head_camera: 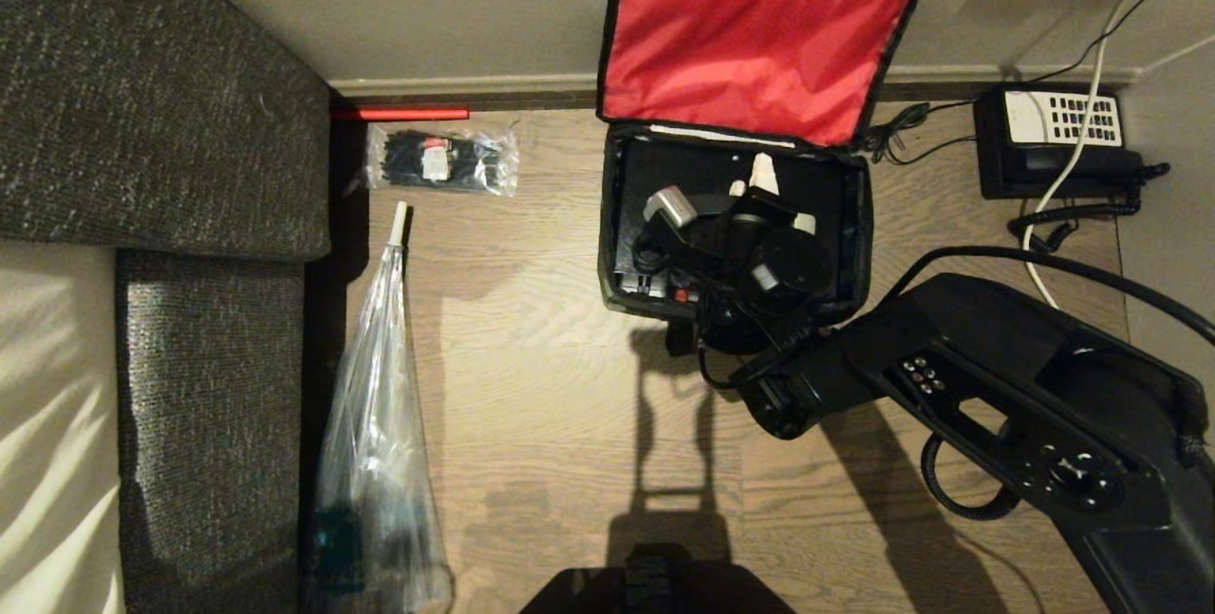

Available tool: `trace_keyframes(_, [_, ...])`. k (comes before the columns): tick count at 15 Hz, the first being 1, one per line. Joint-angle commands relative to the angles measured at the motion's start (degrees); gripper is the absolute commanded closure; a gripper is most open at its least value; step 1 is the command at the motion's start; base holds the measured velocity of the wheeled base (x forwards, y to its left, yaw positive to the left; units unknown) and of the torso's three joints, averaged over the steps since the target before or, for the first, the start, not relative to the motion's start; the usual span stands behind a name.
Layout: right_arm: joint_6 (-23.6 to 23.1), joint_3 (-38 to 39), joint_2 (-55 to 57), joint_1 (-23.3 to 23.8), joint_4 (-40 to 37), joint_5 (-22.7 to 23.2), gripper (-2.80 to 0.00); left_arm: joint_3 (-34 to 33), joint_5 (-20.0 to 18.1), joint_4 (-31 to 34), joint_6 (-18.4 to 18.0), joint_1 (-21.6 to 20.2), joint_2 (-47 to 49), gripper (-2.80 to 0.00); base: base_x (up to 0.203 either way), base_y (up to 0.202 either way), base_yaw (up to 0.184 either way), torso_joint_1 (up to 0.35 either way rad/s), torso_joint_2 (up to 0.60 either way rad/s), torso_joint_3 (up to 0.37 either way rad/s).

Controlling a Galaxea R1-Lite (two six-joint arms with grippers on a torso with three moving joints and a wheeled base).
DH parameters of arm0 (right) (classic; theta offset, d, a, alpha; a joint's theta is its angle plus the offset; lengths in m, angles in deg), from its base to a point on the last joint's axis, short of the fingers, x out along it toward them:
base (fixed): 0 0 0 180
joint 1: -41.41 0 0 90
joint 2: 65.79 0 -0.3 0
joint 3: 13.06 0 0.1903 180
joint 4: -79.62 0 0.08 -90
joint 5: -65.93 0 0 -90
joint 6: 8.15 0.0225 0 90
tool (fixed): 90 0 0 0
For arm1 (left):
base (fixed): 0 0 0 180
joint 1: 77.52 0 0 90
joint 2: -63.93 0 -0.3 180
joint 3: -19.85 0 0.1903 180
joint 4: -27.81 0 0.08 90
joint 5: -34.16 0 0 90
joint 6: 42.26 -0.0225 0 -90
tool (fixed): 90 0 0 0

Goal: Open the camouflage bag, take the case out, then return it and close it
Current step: Grip the handle, then lift the black box

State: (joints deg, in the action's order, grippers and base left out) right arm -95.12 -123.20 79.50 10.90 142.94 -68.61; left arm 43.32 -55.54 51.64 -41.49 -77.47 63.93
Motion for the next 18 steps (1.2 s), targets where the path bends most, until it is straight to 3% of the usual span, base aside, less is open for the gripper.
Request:
trace_keyframes(1, [-0.38, -0.15, 1.04, 0.02, 0.98, -0.29, 0.00, -0.01, 0.05, -0.02, 0.02, -0.05, -0.09, 0.00, 0.000, 0.000, 0.000, 0.000, 0.00, 0.000])
trace_keyframes(8, [-0.22, 0.85, 0.06, -0.24, 0.98, -0.30, 0.00, -0.01, -0.01, -0.02, 0.02, 0.04, 0.00, 0.00, 0.000, 0.000, 0.000, 0.000, 0.00, 0.000])
trace_keyframes(12, [-0.78, 3.94, -6.27, -0.51, 0.98, -1.15, 0.00, -0.01, 0.05, -0.02, 0.02, 0.04, -0.04, 0.00, 0.000, 0.000, 0.000, 0.000, 0.00, 0.000])
trace_keyframes(18, [-4.85, 8.35, -19.10, -5.83, -1.48, -1.57, 0.00, -0.01, 0.05, -0.02, 0.02, -0.04, -0.07, 0.00, 0.000, 0.000, 0.000, 0.000, 0.00, 0.000])
